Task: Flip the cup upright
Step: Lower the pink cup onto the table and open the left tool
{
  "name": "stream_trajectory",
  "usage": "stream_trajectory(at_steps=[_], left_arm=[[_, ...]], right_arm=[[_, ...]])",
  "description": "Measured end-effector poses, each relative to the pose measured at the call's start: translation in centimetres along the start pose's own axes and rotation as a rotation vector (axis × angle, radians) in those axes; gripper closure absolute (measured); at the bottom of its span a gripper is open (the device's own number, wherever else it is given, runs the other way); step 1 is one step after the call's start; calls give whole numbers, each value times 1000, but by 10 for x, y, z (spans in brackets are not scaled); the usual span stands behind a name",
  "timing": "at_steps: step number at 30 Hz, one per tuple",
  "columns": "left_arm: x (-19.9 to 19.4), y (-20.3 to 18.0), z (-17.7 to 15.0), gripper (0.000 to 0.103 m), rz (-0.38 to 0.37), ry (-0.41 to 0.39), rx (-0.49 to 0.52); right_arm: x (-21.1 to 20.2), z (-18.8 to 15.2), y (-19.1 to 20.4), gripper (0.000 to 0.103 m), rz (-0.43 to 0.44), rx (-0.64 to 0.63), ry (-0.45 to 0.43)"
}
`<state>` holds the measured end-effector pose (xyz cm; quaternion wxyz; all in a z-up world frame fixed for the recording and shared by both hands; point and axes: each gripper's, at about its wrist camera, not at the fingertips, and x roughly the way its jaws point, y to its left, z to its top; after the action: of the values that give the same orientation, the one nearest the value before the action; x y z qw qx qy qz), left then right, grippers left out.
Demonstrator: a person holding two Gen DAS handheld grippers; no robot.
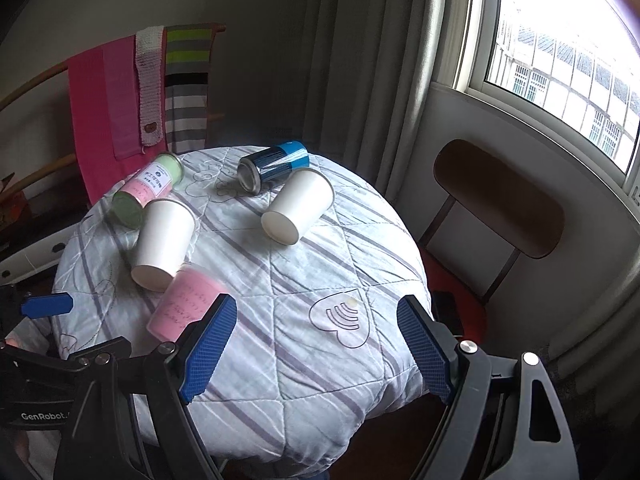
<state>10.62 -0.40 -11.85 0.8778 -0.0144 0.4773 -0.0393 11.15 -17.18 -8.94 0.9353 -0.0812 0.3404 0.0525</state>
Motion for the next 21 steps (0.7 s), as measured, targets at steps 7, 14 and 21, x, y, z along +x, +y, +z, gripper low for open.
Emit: stream_trajectory(at_steps=[7, 14, 21], left_arm=[[-18, 23, -16, 13, 27, -49, -36], [-36, 35, -23, 11, 66, -110, -45], [-37, 45, -23, 9, 98, -133, -53]], right_arm=[[-18, -6, 24, 19, 100, 12, 41], [-33, -9, 45, 19, 123, 8, 59], [-10, -3, 40, 19, 242, 121, 162]])
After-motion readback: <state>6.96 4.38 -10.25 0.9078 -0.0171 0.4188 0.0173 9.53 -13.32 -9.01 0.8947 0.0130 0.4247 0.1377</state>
